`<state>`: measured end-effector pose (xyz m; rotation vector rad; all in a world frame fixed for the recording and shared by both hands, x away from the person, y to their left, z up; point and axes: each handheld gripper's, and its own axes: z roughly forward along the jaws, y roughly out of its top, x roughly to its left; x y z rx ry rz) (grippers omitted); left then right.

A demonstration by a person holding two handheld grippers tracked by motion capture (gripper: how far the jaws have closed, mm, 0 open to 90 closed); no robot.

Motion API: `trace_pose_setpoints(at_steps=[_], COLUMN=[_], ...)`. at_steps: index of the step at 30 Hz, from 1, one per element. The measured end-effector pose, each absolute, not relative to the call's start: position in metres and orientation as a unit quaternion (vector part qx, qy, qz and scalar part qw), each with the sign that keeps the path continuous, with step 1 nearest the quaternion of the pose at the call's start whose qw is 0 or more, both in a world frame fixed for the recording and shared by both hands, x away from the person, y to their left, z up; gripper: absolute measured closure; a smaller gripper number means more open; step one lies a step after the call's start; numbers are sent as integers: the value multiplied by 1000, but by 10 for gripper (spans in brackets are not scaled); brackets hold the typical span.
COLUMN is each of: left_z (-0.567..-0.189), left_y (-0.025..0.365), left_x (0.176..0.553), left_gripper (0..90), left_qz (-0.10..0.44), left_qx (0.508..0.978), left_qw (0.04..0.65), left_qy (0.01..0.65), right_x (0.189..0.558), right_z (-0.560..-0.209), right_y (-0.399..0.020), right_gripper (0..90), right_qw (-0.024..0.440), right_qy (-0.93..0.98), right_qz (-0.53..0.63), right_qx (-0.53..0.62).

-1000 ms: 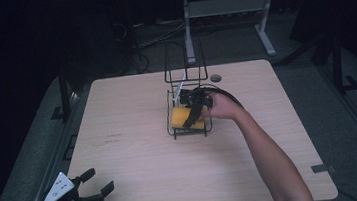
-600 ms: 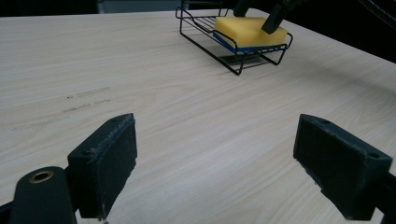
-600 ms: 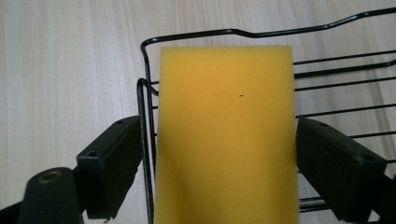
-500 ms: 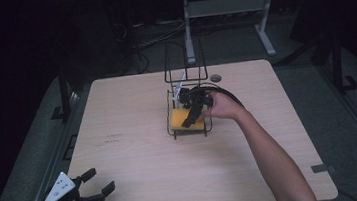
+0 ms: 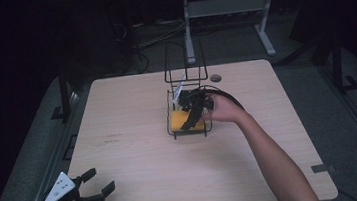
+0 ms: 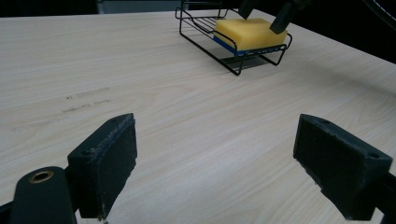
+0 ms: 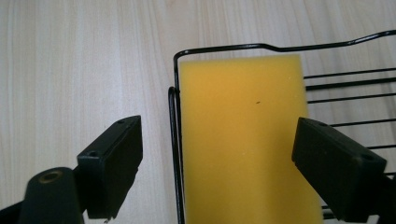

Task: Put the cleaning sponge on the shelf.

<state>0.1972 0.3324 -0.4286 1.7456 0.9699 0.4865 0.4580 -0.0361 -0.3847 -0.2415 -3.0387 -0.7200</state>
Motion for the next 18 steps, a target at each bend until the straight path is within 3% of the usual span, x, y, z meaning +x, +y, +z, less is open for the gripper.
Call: trace_pose_setpoints(at_steps=[18], left_z=[-428], left_y=[331], left_x=[196], left_gripper=[128], left_qz=[203], left_qx=[727], left_qw=[518], left_qy=[403], right_x=[446], right_z=[-378], right_y=[-34], right_gripper=[160], right_qw=[5], right_qy=[-972], right_qz=[-223], right_qx=[-75])
